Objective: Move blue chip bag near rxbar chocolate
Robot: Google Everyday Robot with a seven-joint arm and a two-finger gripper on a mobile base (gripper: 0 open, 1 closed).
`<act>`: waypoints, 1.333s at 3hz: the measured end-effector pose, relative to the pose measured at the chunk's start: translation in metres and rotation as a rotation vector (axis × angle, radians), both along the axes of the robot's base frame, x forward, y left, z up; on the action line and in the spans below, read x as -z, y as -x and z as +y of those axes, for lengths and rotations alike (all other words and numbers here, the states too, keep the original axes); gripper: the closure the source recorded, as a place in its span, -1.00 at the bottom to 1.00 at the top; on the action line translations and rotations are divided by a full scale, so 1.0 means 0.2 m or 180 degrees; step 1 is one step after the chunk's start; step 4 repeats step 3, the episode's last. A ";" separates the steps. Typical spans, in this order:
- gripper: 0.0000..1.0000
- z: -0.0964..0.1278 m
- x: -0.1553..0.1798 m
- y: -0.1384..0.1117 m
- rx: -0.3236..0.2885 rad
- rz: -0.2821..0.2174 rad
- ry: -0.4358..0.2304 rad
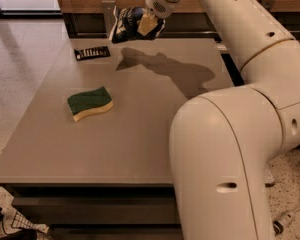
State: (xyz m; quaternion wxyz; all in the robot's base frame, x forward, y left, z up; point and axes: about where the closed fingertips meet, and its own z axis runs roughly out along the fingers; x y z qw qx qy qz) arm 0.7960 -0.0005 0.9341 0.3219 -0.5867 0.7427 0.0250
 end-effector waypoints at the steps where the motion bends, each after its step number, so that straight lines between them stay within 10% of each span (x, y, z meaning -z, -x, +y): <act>1: -0.69 0.01 0.02 0.00 -0.0007 0.0016 0.0004; 2: -1.00 0.02 0.04 -0.01 -0.0015 0.0031 0.0007; 4: -1.00 0.02 0.04 -0.01 -0.0016 0.0032 0.0007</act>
Offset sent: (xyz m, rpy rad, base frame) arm 0.0006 0.0019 -0.0035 -0.0011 0.0047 0.0022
